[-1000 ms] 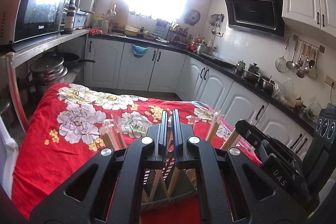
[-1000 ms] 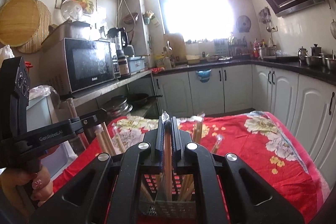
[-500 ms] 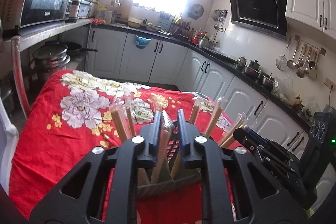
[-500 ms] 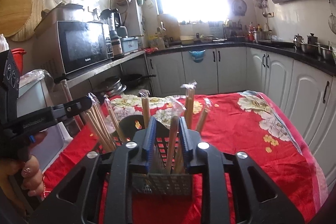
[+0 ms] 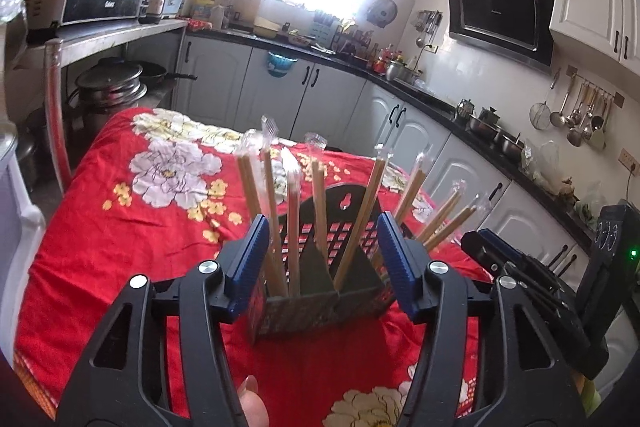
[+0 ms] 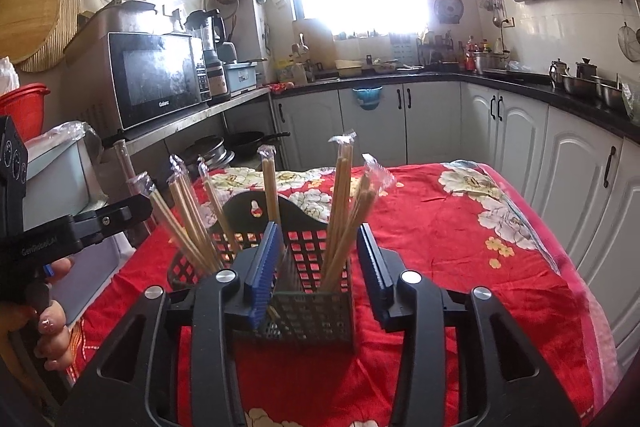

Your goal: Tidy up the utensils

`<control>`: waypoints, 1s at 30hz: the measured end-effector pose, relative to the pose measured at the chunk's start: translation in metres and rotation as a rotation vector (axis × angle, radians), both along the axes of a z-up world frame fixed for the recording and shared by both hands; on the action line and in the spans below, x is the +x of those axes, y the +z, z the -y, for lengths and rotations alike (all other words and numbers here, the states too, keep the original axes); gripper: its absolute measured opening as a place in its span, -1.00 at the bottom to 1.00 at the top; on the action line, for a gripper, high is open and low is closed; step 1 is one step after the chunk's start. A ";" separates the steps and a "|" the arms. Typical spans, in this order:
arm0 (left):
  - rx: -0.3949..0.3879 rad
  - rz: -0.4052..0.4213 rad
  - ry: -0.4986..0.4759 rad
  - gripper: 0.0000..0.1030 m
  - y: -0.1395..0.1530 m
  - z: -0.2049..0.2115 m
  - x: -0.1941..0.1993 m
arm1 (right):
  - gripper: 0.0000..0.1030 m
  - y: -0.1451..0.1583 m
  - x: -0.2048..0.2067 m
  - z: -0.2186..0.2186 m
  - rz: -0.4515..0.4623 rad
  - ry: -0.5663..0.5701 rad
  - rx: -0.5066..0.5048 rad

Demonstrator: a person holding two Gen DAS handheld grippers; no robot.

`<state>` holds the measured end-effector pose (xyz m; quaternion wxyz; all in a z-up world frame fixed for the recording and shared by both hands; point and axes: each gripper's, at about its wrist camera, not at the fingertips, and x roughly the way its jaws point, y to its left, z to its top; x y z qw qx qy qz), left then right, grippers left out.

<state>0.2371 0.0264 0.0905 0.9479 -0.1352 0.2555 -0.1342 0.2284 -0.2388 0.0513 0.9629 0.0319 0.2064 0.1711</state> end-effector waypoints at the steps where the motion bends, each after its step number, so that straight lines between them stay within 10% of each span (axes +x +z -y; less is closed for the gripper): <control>1: -0.002 -0.004 0.003 0.01 -0.002 -0.001 -0.003 | -0.22 -0.001 -0.002 0.000 -0.002 -0.001 -0.002; 21: 0.025 -0.069 0.042 0.79 -0.043 -0.008 -0.059 | 0.28 -0.031 -0.064 0.003 -0.023 0.019 -0.054; 30: 0.045 -0.079 0.050 0.79 -0.062 -0.006 -0.077 | 0.49 -0.052 -0.084 0.005 -0.050 0.025 -0.057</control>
